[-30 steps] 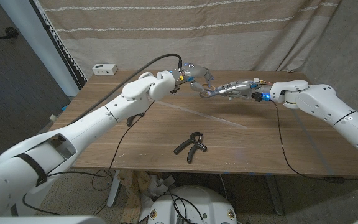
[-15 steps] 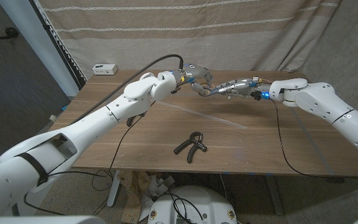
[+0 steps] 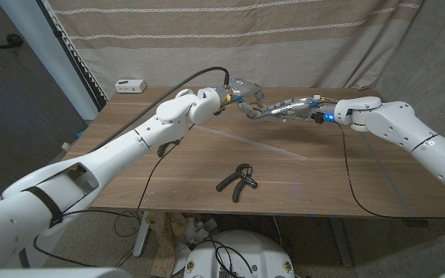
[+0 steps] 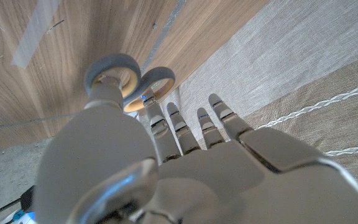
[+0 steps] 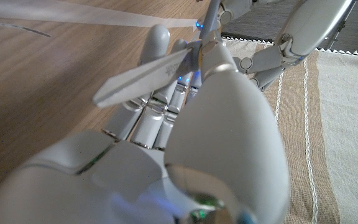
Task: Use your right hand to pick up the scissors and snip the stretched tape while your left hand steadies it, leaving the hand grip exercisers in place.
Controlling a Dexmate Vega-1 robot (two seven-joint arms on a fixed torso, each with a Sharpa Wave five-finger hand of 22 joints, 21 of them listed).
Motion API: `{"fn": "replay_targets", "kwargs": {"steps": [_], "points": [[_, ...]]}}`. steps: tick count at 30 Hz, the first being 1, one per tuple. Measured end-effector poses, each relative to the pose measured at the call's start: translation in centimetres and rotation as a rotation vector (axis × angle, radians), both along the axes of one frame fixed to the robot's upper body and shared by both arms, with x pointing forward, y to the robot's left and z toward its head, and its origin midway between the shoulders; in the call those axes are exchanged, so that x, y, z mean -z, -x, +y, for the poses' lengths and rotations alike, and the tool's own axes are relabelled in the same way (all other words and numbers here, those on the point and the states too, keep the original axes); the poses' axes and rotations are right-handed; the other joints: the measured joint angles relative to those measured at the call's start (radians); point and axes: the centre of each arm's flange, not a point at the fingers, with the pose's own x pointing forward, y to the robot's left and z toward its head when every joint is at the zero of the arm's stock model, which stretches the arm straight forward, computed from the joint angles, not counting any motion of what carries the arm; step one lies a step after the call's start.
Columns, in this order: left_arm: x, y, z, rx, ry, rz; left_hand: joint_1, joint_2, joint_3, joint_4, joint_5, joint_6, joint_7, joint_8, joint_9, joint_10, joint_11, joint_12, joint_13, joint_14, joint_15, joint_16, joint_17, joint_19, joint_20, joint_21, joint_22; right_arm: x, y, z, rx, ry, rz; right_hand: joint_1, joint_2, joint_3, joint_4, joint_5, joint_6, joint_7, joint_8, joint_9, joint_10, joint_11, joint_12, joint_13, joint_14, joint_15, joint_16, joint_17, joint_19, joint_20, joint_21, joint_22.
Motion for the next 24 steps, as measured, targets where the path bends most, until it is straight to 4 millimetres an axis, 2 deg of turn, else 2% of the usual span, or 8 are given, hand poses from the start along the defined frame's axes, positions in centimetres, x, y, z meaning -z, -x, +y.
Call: {"fn": "replay_targets", "kwargs": {"steps": [20,24], "points": [[0.3,-0.1,-0.2,-0.005,-0.019,0.003,0.000,0.000,0.000,0.000,-0.006,0.037,0.005,0.006,-0.003,0.000,0.000,0.000,0.000,0.000,0.000,0.000,0.000,0.000,0.000,0.000,0.000,-0.5,1.1,0.4,0.001,0.019,-0.054,0.000,0.000,0.001,0.001,0.001,0.000,0.000,-0.001,0.001,0.000,0.000,-0.007,-0.005,-0.001,-0.001,0.004,0.000,0.000,0.000,0.008,0.000],[0.5,0.0,-0.2,-0.011,-0.023,-0.002,0.000,0.000,0.000,0.000,-0.006,0.026,-0.003,0.004,-0.003,0.000,0.000,0.000,0.000,0.000,0.000,0.000,0.000,0.000,0.000,0.000,0.000,-0.5,1.4,0.5,-0.002,0.022,-0.063,0.000,0.000,0.001,0.001,0.001,0.000,0.000,-0.001,0.001,0.000,0.000,-0.007,-0.005,-0.001,-0.001,0.004,0.000,-0.007,0.003,0.008,0.000]]}}
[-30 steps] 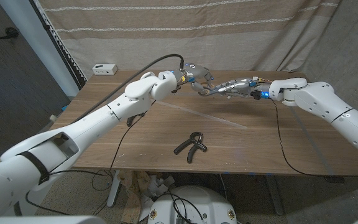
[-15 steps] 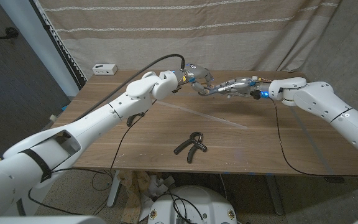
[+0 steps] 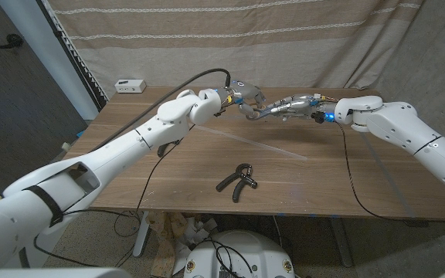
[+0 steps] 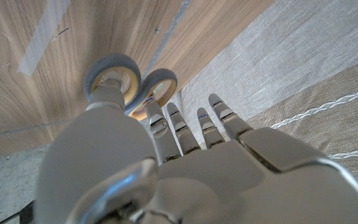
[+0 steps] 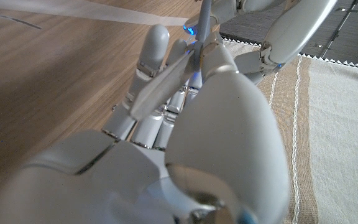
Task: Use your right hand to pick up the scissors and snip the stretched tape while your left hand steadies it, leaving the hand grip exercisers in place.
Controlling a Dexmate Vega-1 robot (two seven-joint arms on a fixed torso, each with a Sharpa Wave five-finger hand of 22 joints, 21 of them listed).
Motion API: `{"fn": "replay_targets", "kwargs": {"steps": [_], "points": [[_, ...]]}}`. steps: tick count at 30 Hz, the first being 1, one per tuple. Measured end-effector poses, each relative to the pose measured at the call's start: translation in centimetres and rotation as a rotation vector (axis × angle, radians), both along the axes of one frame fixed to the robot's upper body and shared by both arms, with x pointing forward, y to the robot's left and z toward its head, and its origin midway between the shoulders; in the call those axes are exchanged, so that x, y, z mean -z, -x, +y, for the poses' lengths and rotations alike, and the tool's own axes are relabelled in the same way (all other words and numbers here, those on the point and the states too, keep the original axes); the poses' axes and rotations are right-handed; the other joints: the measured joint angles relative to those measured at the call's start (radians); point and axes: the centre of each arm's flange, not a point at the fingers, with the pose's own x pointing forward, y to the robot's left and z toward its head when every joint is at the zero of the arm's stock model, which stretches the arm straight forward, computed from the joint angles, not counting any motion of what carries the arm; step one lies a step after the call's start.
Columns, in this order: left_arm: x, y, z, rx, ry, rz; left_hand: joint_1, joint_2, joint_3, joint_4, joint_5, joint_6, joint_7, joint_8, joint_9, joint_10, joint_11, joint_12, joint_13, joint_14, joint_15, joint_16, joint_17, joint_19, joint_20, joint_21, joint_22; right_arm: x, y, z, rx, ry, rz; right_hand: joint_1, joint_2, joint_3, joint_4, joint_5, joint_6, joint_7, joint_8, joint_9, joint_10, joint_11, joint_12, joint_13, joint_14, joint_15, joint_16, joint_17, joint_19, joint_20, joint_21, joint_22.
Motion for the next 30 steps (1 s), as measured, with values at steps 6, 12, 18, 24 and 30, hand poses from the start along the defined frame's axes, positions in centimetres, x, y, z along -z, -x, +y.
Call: {"fn": "replay_targets", "kwargs": {"steps": [6,12,18,24,30], "points": [[0.2,0.0,-0.1,-0.013,-0.005,-0.012,0.000,0.000,0.000,0.000,0.000,-0.007,0.003,-0.008,0.000,0.000,0.000,0.000,0.000,0.000,0.000,0.000,0.000,0.000,0.000,0.000,0.000,0.0,0.4,0.1,-0.004,0.004,-0.009,0.000,0.000,-0.002,0.001,0.000,0.000,0.000,-0.003,-0.001,0.000,0.000,-0.002,-0.001,0.000,0.000,0.000,-0.003,0.000,0.000,0.004,0.000],[0.6,0.2,-0.3,-0.018,-0.005,-0.029,0.000,0.000,0.000,0.000,0.000,-0.006,0.003,-0.008,0.000,0.000,0.000,0.000,0.000,0.000,0.000,0.000,0.000,0.005,0.003,0.000,0.000,0.0,0.7,0.1,-0.009,0.004,-0.018,0.000,0.000,-0.002,0.000,-0.001,0.000,0.000,-0.004,-0.001,0.000,-0.001,-0.009,-0.002,0.000,0.000,0.004,-0.003,0.000,0.000,0.004,0.000],[0.9,0.3,-0.4,-0.017,0.003,-0.048,-0.004,-0.004,0.000,0.000,0.000,-0.024,-0.001,-0.017,0.000,0.000,0.000,0.000,0.000,0.007,0.000,0.005,0.000,0.017,0.002,0.000,0.000,0.0,0.9,0.0,-0.011,0.003,-0.018,0.000,0.000,0.001,0.000,-0.001,0.000,0.000,-0.007,-0.001,0.006,0.002,-0.013,-0.002,0.000,0.000,0.004,-0.003,0.000,0.000,0.007,0.000],[1.0,0.3,-0.5,-0.015,0.012,-0.064,-0.015,-0.012,-0.008,0.008,0.000,-0.028,0.003,-0.019,0.000,0.011,0.000,0.000,0.000,0.022,-0.004,0.005,0.000,0.025,0.000,0.000,0.005,0.0,1.0,0.0,-0.017,-0.003,-0.017,0.000,0.000,0.004,0.000,-0.001,0.002,-0.002,-0.008,-0.001,0.006,0.002,-0.014,-0.002,0.000,0.000,0.004,-0.003,0.000,0.000,0.007,0.000],[1.3,0.3,-0.6,-0.011,0.026,-0.081,-0.034,0.006,0.001,0.018,0.000,-0.027,0.002,-0.018,0.000,0.029,-0.004,0.008,0.000,0.038,-0.005,0.012,0.000,0.036,0.000,0.008,0.005,0.1,1.0,0.1,-0.024,-0.005,-0.015,0.000,0.000,0.004,0.000,-0.001,0.002,-0.002,-0.011,-0.001,0.006,0.002,-0.016,-0.002,0.000,0.000,0.004,-0.003,0.000,0.000,0.011,0.000]]}}
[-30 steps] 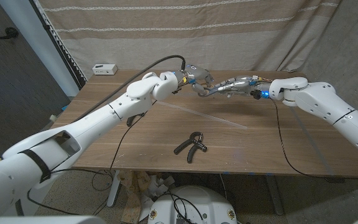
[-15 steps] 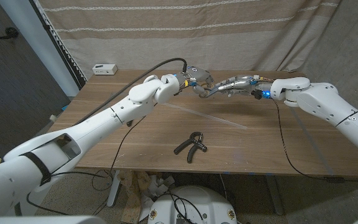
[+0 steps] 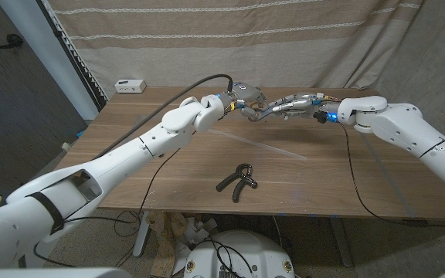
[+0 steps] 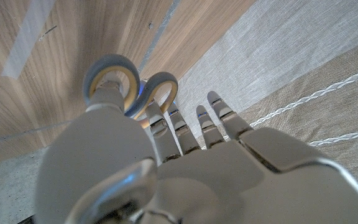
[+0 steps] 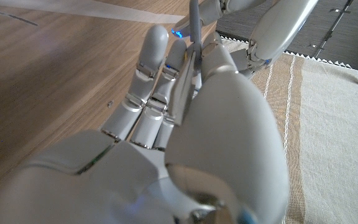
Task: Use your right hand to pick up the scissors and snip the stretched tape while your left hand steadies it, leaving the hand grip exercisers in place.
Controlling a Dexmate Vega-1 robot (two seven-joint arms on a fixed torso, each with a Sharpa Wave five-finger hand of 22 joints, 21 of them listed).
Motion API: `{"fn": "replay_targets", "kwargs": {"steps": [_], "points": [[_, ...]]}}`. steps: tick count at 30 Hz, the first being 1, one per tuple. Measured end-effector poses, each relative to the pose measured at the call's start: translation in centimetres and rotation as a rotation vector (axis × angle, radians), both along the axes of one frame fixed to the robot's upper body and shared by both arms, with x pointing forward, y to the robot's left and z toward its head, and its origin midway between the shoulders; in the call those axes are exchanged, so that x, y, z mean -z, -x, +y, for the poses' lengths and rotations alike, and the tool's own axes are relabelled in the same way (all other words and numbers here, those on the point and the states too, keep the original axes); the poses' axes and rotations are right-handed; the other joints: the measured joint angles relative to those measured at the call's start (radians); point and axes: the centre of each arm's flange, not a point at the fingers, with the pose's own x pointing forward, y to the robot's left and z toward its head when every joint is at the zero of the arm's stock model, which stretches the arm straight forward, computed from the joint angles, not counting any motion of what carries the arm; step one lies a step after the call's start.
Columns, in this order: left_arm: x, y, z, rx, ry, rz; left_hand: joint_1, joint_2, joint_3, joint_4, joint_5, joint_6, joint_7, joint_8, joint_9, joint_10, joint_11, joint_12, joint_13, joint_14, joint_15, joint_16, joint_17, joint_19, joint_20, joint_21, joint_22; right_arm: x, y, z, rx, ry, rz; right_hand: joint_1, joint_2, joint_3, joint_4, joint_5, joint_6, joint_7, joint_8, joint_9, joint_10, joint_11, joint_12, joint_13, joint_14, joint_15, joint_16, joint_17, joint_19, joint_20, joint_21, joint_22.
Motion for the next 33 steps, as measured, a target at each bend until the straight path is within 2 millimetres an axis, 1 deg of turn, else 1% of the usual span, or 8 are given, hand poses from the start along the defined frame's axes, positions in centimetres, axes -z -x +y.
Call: {"fn": "replay_targets", "kwargs": {"steps": [4,9,13,17,25,27,29,33], "points": [[0.15,-0.05,-0.05,0.002,0.006,-0.005,0.007,0.042,0.011,0.011,0.000,0.001,-0.001,-0.002,0.000,0.000,0.000,0.000,0.000,0.009,0.002,0.000,0.003,0.000,0.000,0.000,0.000,0.00,0.05,0.06,-0.006,-0.001,0.002,0.000,0.000,0.000,0.000,0.000,-0.001,-0.002,-0.001,0.000,0.000,0.000,-0.001,0.000,0.000,0.000,0.000,0.000,0.000,0.000,0.000,0.000],[0.36,-0.15,-0.08,0.006,0.012,-0.010,0.018,0.123,0.046,0.026,0.007,-0.021,-0.001,-0.016,0.006,-0.001,0.011,0.000,0.000,0.011,0.000,0.000,0.005,0.000,0.000,0.000,0.005,-0.05,0.09,0.09,-0.011,-0.003,0.003,0.000,0.000,0.000,0.000,-0.002,0.001,0.000,0.003,0.000,0.000,0.000,-0.001,-0.002,0.000,0.000,0.000,0.000,0.000,0.000,0.004,-0.002],[0.50,-0.27,-0.18,0.008,0.015,-0.009,0.020,0.151,0.057,0.026,0.007,-0.021,-0.001,-0.016,0.007,-0.001,0.011,0.000,0.005,0.013,0.002,0.000,0.005,0.000,0.000,0.000,0.005,-0.10,0.12,0.09,-0.016,-0.005,0.004,0.000,0.000,0.000,0.000,-0.003,0.003,-0.001,0.004,0.000,0.000,0.000,-0.002,-0.003,0.000,0.000,0.004,0.000,0.000,0.000,0.004,-0.005],[0.63,-0.37,-0.24,0.010,0.016,-0.006,0.020,0.150,0.055,0.011,0.007,-0.011,-0.010,-0.014,0.007,0.005,0.005,0.000,0.004,0.022,0.000,-0.004,0.002,0.007,0.000,0.000,0.003,-0.08,0.12,0.10,-0.022,-0.008,0.007,0.001,0.001,0.000,0.000,-0.003,0.002,-0.001,0.004,0.000,0.000,0.000,-0.004,-0.004,0.000,0.000,0.004,0.000,-0.002,0.002,0.004,-0.005],[0.64,-0.50,-0.46,0.016,0.012,0.000,0.021,0.064,0.030,-0.017,-0.005,0.013,-0.019,-0.006,0.001,0.019,0.005,0.006,0.002,0.032,0.000,-0.004,0.003,0.016,0.001,0.000,0.002,-0.07,0.13,0.10,-0.029,-0.010,0.011,0.001,0.001,0.000,0.000,-0.003,0.002,-0.001,0.003,0.000,0.000,0.000,-0.005,-0.005,0.000,0.000,0.004,0.000,-0.002,0.002,0.004,-0.005],[0.69,-0.48,-0.51,0.019,0.010,0.003,0.003,0.034,0.014,-0.017,-0.009,0.015,-0.019,-0.007,-0.001,0.030,0.006,0.008,0.002,0.040,0.001,-0.004,0.003,0.025,0.000,0.000,0.000,-0.08,0.12,0.09,-0.029,-0.011,0.011,0.008,0.008,0.000,0.000,-0.004,0.019,-0.003,0.013,0.017,0.000,0.000,-0.009,-0.005,0.000,0.001,0.004,0.001,-0.002,0.002,0.004,-0.005],[0.50,-0.52,-0.56,0.021,0.007,0.005,-0.011,0.007,0.002,-0.010,-0.009,0.020,-0.014,-0.007,-0.005,0.030,0.006,0.008,0.002,0.044,-0.002,-0.004,0.003,0.025,0.000,0.000,0.000,-0.02,0.20,0.29,-0.042,-0.011,0.015,0.008,0.008,0.000,0.000,-0.004,0.018,-0.003,0.015,0.013,0.000,0.000,-0.009,-0.003,0.001,0.001,0.004,0.006,-0.002,0.002,0.004,-0.005],[0.44,-0.63,-0.53,0.022,0.004,0.011,-0.025,-0.001,-0.006,-0.003,-0.009,0.026,-0.008,-0.007,-0.005,0.030,0.006,0.008,0.002,0.048,0.001,-0.004,0.003,0.025,0.000,0.000,0.001,-0.06,0.17,0.27,-0.043,-0.012,0.015,0.008,0.008,0.000,0.000,-0.004,0.016,-0.005,0.009,0.002,0.004,0.003,-0.010,-0.004,0.001,0.001,0.005,0.005,-0.002,0.002,0.012,-0.005]]}}
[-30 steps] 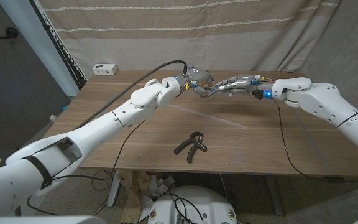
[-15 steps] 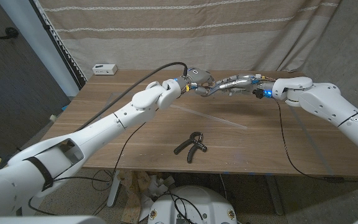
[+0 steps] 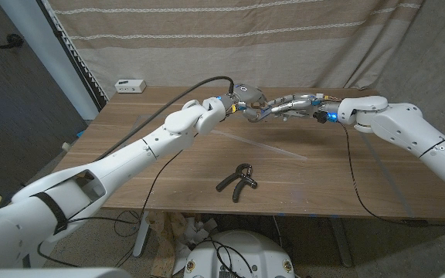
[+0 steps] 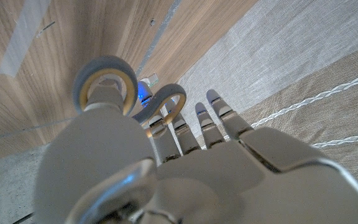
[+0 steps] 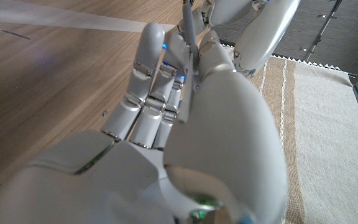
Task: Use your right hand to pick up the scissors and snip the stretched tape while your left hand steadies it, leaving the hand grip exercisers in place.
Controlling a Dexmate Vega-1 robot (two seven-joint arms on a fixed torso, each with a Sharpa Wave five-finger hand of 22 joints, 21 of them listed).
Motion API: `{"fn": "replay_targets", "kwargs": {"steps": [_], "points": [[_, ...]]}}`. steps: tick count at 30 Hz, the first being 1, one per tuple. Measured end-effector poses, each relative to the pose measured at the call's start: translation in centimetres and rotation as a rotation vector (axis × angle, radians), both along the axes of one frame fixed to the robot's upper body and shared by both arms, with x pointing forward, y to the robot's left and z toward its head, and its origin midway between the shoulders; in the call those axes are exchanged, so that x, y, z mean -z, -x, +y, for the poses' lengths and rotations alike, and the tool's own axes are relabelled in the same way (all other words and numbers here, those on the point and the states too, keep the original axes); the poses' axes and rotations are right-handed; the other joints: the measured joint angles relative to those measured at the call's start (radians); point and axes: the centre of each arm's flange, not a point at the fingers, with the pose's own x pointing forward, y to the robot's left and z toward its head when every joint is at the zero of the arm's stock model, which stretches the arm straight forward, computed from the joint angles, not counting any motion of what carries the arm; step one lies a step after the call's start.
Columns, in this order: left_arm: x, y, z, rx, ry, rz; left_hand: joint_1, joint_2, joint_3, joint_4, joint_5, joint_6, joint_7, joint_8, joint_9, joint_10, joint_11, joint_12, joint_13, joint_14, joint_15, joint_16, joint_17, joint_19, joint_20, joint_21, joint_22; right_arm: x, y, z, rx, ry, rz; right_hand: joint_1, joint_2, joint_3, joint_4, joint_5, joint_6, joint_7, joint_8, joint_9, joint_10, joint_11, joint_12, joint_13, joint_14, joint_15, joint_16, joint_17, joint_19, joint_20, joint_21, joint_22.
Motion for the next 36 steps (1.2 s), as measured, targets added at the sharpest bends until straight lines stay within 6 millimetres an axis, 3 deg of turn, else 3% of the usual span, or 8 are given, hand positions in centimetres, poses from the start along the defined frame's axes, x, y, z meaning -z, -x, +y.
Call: {"fn": "replay_targets", "kwargs": {"steps": [5,7,13,21,26,31,36], "points": [[-0.05,-0.13,0.05,-0.002,-0.002,0.006,-0.027,0.004,-0.005,0.006,0.000,0.000,0.000,0.000,0.000,0.005,-0.005,0.000,0.000,0.003,0.001,0.000,0.002,0.000,0.000,0.000,0.000,-0.09,-0.06,0.02,0.000,-0.001,0.000,0.000,0.000,0.000,0.000,0.000,0.000,0.000,-0.001,-0.001,0.000,0.000,0.000,0.000,0.001,0.001,0.000,-0.002,-0.002,0.002,0.000,0.000],[-0.03,-0.19,0.04,-0.003,-0.002,0.008,-0.043,0.022,0.005,0.016,0.000,0.006,0.006,0.000,0.000,0.012,-0.002,0.000,0.000,0.014,-0.001,0.000,0.003,0.000,0.000,0.000,0.000,-0.14,-0.08,0.02,0.000,-0.001,0.000,0.000,0.000,0.000,0.000,0.000,0.000,0.000,-0.001,-0.001,0.000,0.000,0.000,0.000,0.001,0.001,0.000,-0.002,-0.002,0.002,0.000,0.000],[0.04,-0.26,-0.03,-0.002,0.000,0.012,-0.021,0.115,0.045,0.025,0.000,0.032,0.017,0.000,0.000,0.027,-0.002,0.000,0.000,0.026,0.001,0.000,0.003,0.000,0.000,0.000,0.004,-0.24,-0.10,0.06,0.000,-0.002,0.000,0.007,0.007,0.000,0.000,0.000,0.000,0.000,-0.001,-0.001,0.000,0.000,-0.001,0.000,0.001,0.001,0.000,-0.003,-0.005,0.002,0.000,0.000],[0.01,-0.33,0.00,-0.001,0.012,0.013,-0.017,0.195,0.082,0.032,0.000,0.074,0.027,0.013,0.007,0.049,0.002,0.000,0.000,0.045,-0.002,0.000,0.003,0.000,0.000,0.000,0.004,-0.19,-0.17,0.13,0.001,-0.002,0.004,0.008,0.008,-0.001,-0.001,0.000,-0.002,-0.002,-0.001,0.000,0.000,0.000,-0.002,0.002,0.002,0.001,0.002,-0.003,-0.007,0.000,0.000,0.000],[0.12,-0.36,0.01,-0.001,0.019,0.015,-0.015,0.209,0.102,0.041,0.000,0.088,0.020,0.024,0.017,0.077,0.006,0.010,0.003,0.054,0.000,0.000,0.003,0.000,0.000,0.000,0.004,-0.14,-0.20,0.14,0.002,-0.002,0.007,0.014,0.014,-0.002,-0.001,0.000,-0.002,-0.002,0.000,0.001,0.000,0.000,-0.002,0.000,0.001,0.000,0.002,-0.003,-0.007,0.000,0.005,0.000],[0.21,-0.36,0.00,-0.002,0.026,0.018,-0.013,0.213,0.131,0.053,0.000,0.126,0.043,0.062,0.045,0.091,-0.005,0.015,0.009,0.064,-0.002,0.000,0.003,0.000,0.000,0.000,0.004,-0.10,-0.21,0.15,0.002,-0.002,0.009,0.014,0.014,-0.002,-0.001,0.001,-0.004,-0.004,0.000,0.000,0.000,0.000,-0.006,-0.003,0.001,0.000,0.002,-0.003,-0.007,0.000,0.008,0.000],[0.22,-0.29,-0.05,-0.006,0.034,0.021,-0.012,0.214,0.146,0.068,0.004,0.126,0.046,0.088,0.086,0.092,-0.005,0.015,0.017,0.067,-0.005,0.000,0.002,0.000,0.000,0.000,0.005,-0.06,-0.22,0.13,0.002,-0.002,0.009,0.014,0.014,-0.002,-0.001,0.005,-0.004,-0.004,0.000,0.000,0.000,0.000,-0.008,-0.004,0.001,0.000,0.002,-0.003,-0.007,0.000,0.008,0.000]]}}
